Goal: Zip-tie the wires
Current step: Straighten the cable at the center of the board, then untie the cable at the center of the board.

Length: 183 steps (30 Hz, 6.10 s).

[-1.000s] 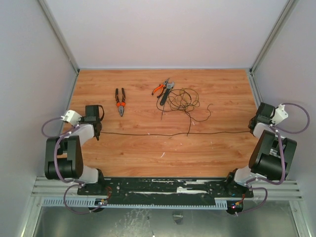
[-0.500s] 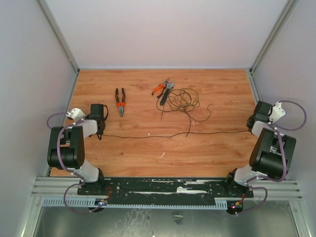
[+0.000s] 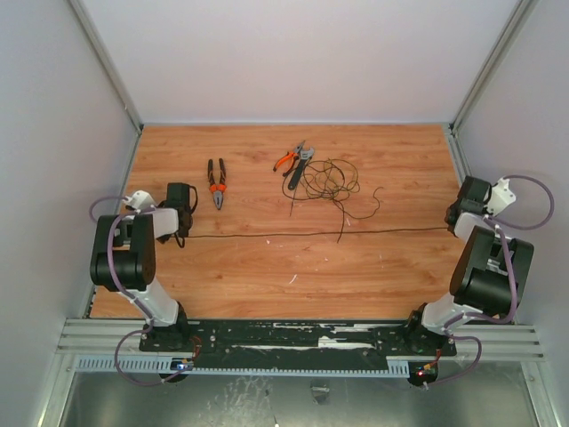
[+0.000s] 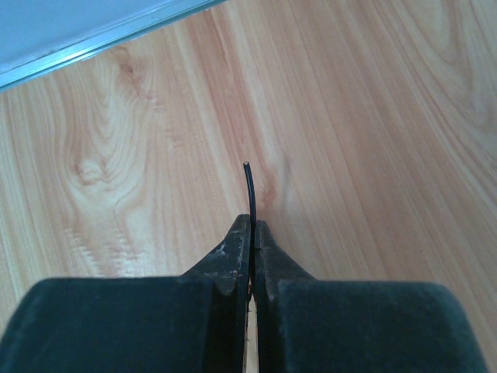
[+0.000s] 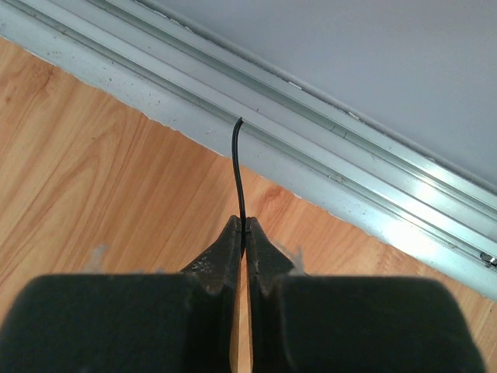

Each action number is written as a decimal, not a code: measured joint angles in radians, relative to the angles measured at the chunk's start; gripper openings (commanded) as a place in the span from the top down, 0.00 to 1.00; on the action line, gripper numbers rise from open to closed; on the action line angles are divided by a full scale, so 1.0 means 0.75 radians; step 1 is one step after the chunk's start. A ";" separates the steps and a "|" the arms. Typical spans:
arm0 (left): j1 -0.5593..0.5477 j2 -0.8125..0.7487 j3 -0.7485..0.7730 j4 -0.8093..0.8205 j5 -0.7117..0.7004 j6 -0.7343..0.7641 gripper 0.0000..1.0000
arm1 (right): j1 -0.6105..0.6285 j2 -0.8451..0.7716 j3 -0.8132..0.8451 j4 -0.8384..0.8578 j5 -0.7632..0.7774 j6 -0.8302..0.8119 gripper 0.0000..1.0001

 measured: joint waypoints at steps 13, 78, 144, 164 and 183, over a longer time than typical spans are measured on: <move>-0.007 0.013 0.013 -0.005 0.001 0.006 1.00 | 0.005 0.008 0.006 -0.010 0.013 -0.019 1.00; 0.108 -0.316 0.106 -0.001 0.305 0.146 0.02 | 0.251 -0.325 0.060 -0.027 -0.318 -0.226 0.30; 0.193 -0.843 0.065 0.258 1.753 0.442 0.02 | 1.010 0.040 0.258 -0.031 -0.716 -0.465 1.00; 0.153 -0.929 0.064 0.329 1.958 0.388 0.02 | 1.020 -0.079 1.117 -0.033 -0.769 -0.513 1.00; -0.564 -0.547 -0.035 0.844 1.765 0.339 0.02 | 1.025 0.034 1.692 0.140 -0.897 -0.397 1.00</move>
